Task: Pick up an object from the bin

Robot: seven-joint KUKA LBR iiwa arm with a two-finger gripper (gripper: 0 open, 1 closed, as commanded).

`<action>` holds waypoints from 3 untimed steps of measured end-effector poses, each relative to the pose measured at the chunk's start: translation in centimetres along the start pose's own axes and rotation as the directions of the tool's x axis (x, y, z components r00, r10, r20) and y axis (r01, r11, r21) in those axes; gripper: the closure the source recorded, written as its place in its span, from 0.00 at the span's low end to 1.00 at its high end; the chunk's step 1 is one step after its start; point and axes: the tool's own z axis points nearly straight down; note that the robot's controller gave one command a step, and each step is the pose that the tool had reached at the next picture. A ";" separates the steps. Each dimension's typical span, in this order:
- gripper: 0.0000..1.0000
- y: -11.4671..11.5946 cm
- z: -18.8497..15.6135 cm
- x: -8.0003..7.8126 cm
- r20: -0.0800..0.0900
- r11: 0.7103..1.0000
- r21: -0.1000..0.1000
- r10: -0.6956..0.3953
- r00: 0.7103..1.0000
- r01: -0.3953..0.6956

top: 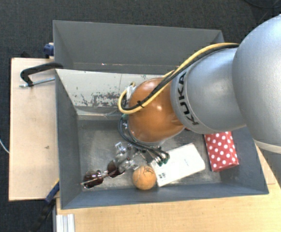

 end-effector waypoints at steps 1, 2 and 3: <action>1.00 0.0 0.0 0.0 0.000 1.000 0.000 0.000 1.000 0.000; 1.00 0.1 0.1 0.0 -0.001 1.000 0.002 0.009 1.000 -0.009; 1.00 0.1 0.3 0.5 0.007 1.000 0.002 0.013 1.000 -0.013</action>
Offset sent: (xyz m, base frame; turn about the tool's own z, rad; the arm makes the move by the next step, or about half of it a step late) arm -0.0048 0.0038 -0.0093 0.0179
